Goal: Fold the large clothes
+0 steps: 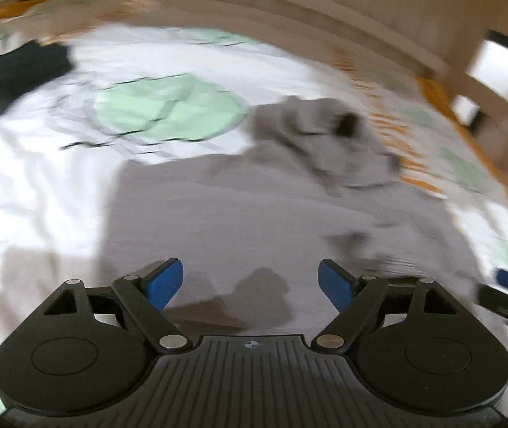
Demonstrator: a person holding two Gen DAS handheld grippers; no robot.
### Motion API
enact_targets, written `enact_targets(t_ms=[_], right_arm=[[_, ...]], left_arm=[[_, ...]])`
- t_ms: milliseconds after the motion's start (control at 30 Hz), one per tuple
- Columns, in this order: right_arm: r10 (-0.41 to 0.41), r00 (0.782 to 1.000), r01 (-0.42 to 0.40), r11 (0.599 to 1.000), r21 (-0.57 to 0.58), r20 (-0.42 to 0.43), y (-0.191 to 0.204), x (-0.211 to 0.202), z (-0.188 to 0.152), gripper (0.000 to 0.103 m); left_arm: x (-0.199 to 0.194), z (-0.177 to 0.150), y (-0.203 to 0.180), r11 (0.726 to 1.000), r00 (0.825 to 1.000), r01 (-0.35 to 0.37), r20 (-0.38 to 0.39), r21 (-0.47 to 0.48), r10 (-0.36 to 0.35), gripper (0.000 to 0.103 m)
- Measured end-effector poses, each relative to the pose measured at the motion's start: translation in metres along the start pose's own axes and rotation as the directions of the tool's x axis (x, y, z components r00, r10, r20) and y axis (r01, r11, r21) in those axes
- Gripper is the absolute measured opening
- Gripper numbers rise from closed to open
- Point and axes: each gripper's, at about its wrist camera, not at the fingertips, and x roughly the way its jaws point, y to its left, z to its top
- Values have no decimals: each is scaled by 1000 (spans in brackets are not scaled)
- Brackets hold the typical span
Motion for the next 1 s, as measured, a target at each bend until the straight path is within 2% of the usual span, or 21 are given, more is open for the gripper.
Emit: enact_targets(t_ms=[33,100,233,367,433,467,500,600,733,833,967,1000], right_arm=[[1,1000,-1,999,-36,1,8,2,3,69],[4,1000,-5,995,-98,-6,22,7,7,69],[8,1000,-13,978,-206,-26,47,21,13,69],[11,998,-27,956,-293,-55,68,41,14,69],[10,998,-27,948,-317,-56,74,47,13,59],[6,999,-22,952,-307,-50,73,49,15,38],[2,999,-15,962,-273,-46,68,50,17,23],[-20,1000,18,996,-93,-22,37,42,20,24],[-39,995,50,991,124,-89,-14,36,4,28],[-10,993,36,977,210,-122,-38,34,-12,35],[73,994,-45,951,305,-83,-56,28,-21,41],[87,994,-60,940,335,-66,-60,27,-22,46]], left_arm=[[8,0,7,999,999,-38,-14,-5,38,82],[20,-4,15,998,997,-60,-42,-4,59,82],[25,-13,2,991,996,-92,-12,96,94,83],[25,-17,0,992,995,-95,10,78,95,85],[24,-17,1,993,996,-91,13,81,90,85],[23,-19,3,993,996,-87,15,81,86,85],[24,-19,5,993,997,-83,17,79,81,86],[24,-22,6,994,998,-67,20,82,66,92],[26,-24,3,993,996,-81,35,87,78,94],[26,-27,3,993,996,-81,51,87,76,95],[24,-29,4,993,995,-76,65,92,70,96],[24,-29,5,993,996,-72,64,91,66,96]])
